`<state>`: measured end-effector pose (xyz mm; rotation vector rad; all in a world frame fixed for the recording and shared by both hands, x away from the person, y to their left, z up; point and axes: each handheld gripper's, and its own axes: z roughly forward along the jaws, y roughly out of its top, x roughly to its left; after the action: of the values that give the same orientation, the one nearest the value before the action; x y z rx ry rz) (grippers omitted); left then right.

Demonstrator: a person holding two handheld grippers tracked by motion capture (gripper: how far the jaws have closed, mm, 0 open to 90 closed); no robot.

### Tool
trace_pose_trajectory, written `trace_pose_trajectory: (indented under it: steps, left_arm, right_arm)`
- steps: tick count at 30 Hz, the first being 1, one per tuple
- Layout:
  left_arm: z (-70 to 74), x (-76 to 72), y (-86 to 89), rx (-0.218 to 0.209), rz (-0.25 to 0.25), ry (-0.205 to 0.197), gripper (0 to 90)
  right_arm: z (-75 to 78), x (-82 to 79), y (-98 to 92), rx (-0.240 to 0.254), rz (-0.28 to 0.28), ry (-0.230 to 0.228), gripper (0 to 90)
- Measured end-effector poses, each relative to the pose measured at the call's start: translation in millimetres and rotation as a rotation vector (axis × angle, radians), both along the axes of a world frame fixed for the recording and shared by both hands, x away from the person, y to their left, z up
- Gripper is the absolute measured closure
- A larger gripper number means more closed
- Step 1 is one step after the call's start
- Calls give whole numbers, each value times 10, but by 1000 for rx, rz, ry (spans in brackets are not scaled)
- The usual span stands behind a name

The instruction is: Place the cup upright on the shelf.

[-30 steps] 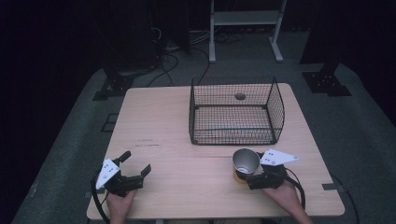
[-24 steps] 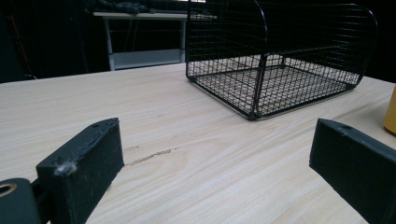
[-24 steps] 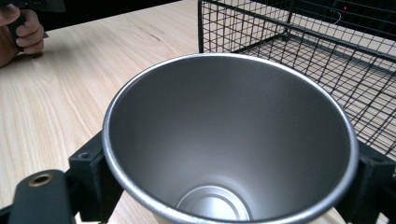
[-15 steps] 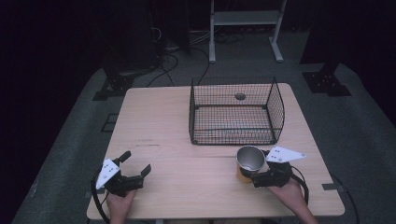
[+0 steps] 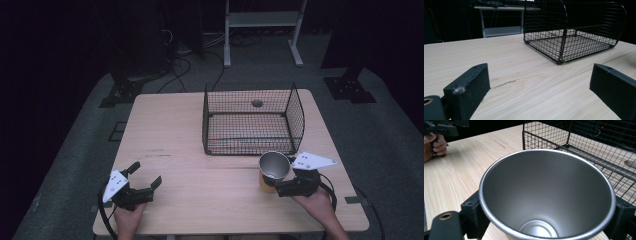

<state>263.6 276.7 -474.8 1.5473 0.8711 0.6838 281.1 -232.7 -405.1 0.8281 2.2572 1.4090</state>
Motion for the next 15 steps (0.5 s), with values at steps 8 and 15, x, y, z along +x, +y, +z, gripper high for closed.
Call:
trace_pose_trajectory:
  steps: [8,15]
  left_arm:
    - [0,0,0,2,-1,0,22]
    - [0,0,-1,2,-1,0,23]
  right_arm:
    - [121,33,-47,15,8,-2,126]
    - [200,55,-75,17,20,2,126]
